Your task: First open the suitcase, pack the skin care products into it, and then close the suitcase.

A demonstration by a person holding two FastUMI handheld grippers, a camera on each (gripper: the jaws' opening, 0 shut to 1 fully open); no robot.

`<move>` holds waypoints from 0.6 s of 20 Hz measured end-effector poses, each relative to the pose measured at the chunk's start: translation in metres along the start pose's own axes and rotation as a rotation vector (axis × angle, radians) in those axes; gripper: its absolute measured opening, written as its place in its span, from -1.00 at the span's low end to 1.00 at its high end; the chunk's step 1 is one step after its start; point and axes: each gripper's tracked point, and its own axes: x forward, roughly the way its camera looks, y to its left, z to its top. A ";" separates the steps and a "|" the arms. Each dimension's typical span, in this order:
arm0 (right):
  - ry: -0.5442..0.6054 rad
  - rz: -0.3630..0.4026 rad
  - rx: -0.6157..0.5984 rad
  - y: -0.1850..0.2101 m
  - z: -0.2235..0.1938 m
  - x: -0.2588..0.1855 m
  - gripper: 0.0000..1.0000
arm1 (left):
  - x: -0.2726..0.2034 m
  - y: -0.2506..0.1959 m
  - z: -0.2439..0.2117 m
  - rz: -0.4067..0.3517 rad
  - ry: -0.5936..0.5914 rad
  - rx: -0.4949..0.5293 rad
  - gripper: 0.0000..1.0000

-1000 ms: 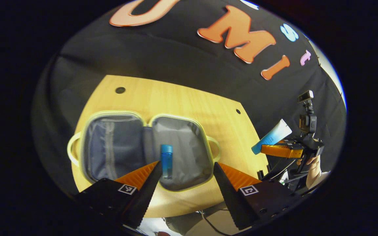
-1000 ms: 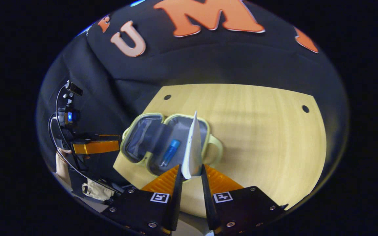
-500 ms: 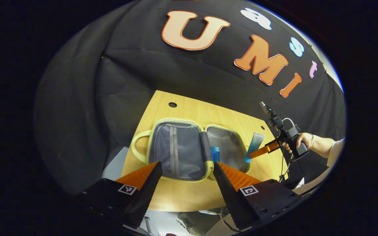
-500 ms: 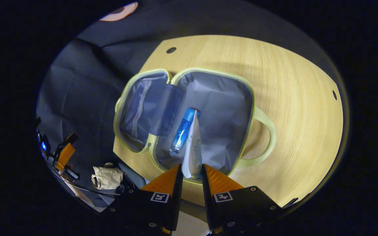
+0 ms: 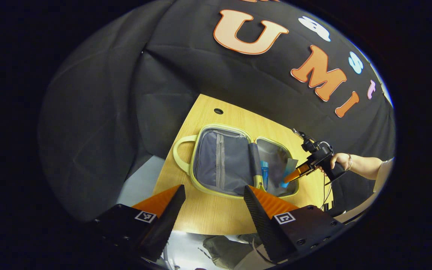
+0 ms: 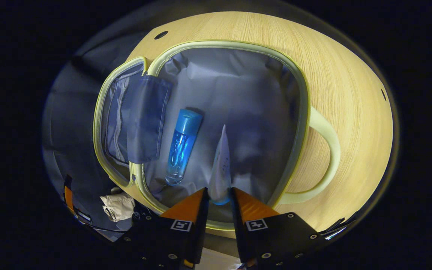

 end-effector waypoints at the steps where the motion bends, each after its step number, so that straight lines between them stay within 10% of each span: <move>1: -0.010 -0.002 -0.004 0.000 0.002 0.000 -0.17 | 0.002 0.001 0.001 0.002 0.001 0.000 0.96; 5: -0.048 0.009 -0.028 0.003 -0.001 -0.010 0.28 | 0.010 -0.005 0.007 -0.013 0.007 0.004 0.96; 7: -0.099 0.027 -0.039 0.009 0.002 -0.018 0.84 | 0.019 -0.002 0.007 -0.024 0.010 -0.008 0.96; 12: -0.408 0.163 -0.054 0.042 0.025 -0.066 0.92 | 0.056 0.034 0.024 -0.041 -0.010 -0.088 0.96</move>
